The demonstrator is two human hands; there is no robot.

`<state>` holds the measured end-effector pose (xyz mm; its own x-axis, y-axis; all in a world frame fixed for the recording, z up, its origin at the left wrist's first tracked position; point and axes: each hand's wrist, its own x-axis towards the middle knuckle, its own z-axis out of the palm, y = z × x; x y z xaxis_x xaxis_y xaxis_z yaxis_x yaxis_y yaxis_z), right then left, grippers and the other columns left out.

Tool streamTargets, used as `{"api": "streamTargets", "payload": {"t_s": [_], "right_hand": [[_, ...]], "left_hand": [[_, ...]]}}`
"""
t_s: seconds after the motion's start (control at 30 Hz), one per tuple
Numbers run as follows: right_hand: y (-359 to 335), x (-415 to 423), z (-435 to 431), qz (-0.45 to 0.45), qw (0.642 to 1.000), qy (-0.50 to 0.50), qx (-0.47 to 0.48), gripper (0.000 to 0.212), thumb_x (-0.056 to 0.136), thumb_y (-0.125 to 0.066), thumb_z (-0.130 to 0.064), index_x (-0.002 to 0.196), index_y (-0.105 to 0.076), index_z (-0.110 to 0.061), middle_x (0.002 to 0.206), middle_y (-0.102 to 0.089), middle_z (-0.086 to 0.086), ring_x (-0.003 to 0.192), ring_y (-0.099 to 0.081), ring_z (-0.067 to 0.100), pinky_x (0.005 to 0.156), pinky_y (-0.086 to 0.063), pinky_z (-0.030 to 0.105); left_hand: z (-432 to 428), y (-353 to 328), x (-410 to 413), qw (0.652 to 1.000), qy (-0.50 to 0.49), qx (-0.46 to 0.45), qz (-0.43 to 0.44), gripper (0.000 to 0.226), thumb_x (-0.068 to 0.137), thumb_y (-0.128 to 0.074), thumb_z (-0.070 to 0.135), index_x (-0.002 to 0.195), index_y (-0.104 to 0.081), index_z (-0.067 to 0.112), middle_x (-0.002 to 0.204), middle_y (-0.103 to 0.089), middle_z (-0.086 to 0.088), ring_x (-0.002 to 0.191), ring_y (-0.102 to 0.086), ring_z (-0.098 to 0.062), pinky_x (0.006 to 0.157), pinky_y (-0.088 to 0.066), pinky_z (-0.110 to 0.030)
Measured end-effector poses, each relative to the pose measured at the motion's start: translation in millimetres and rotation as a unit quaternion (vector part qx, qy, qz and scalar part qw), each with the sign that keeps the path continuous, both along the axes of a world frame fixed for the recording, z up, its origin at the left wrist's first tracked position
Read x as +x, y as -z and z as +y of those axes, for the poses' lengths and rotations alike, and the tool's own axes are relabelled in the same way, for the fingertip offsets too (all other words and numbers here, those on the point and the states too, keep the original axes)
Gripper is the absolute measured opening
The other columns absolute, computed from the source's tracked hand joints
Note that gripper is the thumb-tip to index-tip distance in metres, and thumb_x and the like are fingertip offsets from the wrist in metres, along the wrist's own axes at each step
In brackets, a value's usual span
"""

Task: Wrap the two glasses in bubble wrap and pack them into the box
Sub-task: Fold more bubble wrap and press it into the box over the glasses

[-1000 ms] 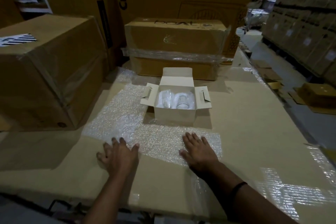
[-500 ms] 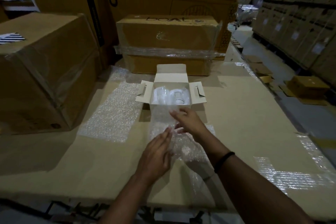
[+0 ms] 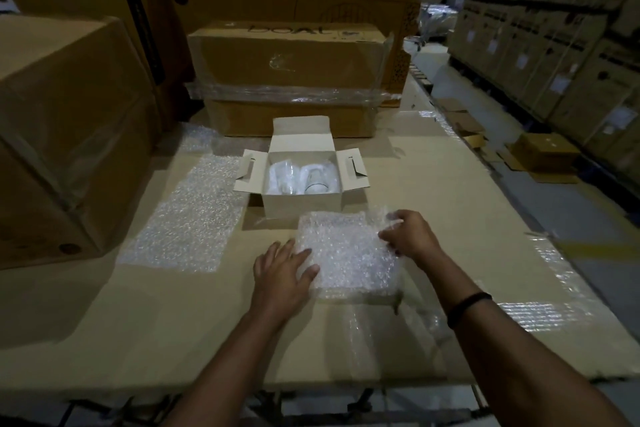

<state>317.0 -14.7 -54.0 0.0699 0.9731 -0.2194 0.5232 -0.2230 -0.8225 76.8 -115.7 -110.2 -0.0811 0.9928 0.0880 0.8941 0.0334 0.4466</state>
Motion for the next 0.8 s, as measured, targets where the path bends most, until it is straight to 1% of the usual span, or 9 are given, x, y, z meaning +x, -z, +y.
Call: {"api": "streamTargets", "payload": {"t_s": [0.07,0.13,0.23,0.33,0.43,0.5,0.57,0.67,0.8], "right_hand": [[13.2,8.5,-1.1,-0.069,0.997,0.0,-0.015,0.041,0.08,-0.076,-0.01,0.117,-0.06,-0.006,0.086,-0.068,0.013,0.058,-0.065,0.023,0.052,-0.054,0.03],[24.2,13.3,-5.0,-0.146,0.989,-0.005,-0.016,0.033,0.078,-0.077,-0.023,0.105,-0.063,-0.009,0.086,-0.069,0.01,0.071,-0.068,0.026,0.064,-0.058,0.035],[31.1,11.0,-10.0,-0.213,0.977,-0.014,-0.023,0.039,0.073,-0.076,-0.046,0.088,-0.059,-0.014,0.086,-0.067,0.007,0.079,-0.066,0.027,0.069,-0.055,0.034],[28.1,0.8,-9.8,-0.223,0.973,-0.021,-0.048,0.039,0.07,-0.08,-0.041,0.087,-0.057,-0.014,0.086,-0.065,0.006,0.077,-0.064,0.025,0.062,-0.047,0.028],[25.8,-8.0,-7.4,-0.222,0.973,-0.015,-0.058,0.031,0.072,-0.081,-0.031,0.081,-0.058,-0.013,0.084,-0.065,0.007,0.076,-0.063,0.025,0.062,-0.045,0.027],[27.9,-10.0,-6.1,-0.211,0.976,-0.021,-0.058,0.028,0.073,-0.08,-0.027,0.079,-0.057,-0.013,0.082,-0.064,0.006,0.077,-0.063,0.025,0.063,-0.043,0.027],[29.8,-9.9,-6.5,-0.182,0.982,-0.021,-0.044,0.019,0.073,-0.075,-0.024,0.076,-0.059,-0.014,0.078,-0.065,0.005,0.074,-0.063,0.025,0.06,-0.042,0.025],[27.1,-9.0,-11.4,-0.075,0.997,-0.01,-0.009,0.011,0.078,-0.072,-0.016,0.074,-0.062,-0.014,0.068,-0.065,0.003,0.058,-0.062,0.018,0.05,-0.044,0.021],[16.0,-12.5,-21.7,0.095,0.995,-0.013,-0.012,0.022,0.082,-0.07,-0.002,0.068,-0.056,-0.012,0.053,-0.052,0.001,0.035,-0.046,0.008,0.037,-0.035,0.018]], "left_hand": [[0.6,1.8,4.0,0.999,-0.008,-0.04,0.01,0.064,0.085,-0.029,0.068,0.132,-0.057,0.036,0.154,-0.037,0.004,0.144,-0.023,-0.019,0.113,-0.008,-0.041],[-0.4,1.3,7.5,0.999,-0.029,-0.023,0.011,0.045,0.092,-0.046,0.057,0.128,-0.06,0.035,0.151,-0.042,0.005,0.141,-0.029,-0.017,0.111,-0.012,-0.041],[-0.6,-2.7,13.1,0.992,-0.121,0.026,0.016,0.048,0.092,-0.053,0.053,0.134,-0.055,0.03,0.144,-0.048,0.003,0.132,-0.037,-0.021,0.103,-0.022,-0.04],[9.3,-10.6,14.8,0.98,-0.185,-0.017,0.076,0.058,0.089,-0.047,0.065,0.129,-0.055,0.024,0.134,-0.052,-0.006,0.119,-0.041,-0.029,0.093,-0.029,-0.042],[25.4,-15.2,14.1,0.98,-0.171,-0.065,0.078,0.047,0.087,-0.052,0.062,0.116,-0.063,0.027,0.127,-0.054,-0.006,0.116,-0.041,-0.029,0.092,-0.029,-0.041],[33.3,-14.3,11.9,0.984,-0.172,-0.053,-0.004,0.03,0.089,-0.058,0.049,0.109,-0.068,0.029,0.118,-0.059,-0.004,0.114,-0.045,-0.028,0.089,-0.031,-0.039],[36.2,-13.1,6.2,0.975,-0.156,-0.006,-0.161,0.012,0.09,-0.062,0.034,0.093,-0.069,0.026,0.097,-0.067,-0.002,0.101,-0.057,-0.028,0.08,-0.037,-0.034],[27.9,-18.0,-4.3,0.917,-0.111,0.025,-0.383,0.007,0.091,-0.066,0.015,0.085,-0.065,0.019,0.085,-0.07,-0.001,0.086,-0.066,-0.025,0.076,-0.051,-0.035],[21.5,-24.9,-21.1,0.823,-0.093,-0.014,-0.561,0.02,0.089,-0.064,-0.001,0.105,-0.064,0.011,0.097,-0.073,-0.012,0.093,-0.069,-0.03,0.085,-0.056,-0.045]]}}
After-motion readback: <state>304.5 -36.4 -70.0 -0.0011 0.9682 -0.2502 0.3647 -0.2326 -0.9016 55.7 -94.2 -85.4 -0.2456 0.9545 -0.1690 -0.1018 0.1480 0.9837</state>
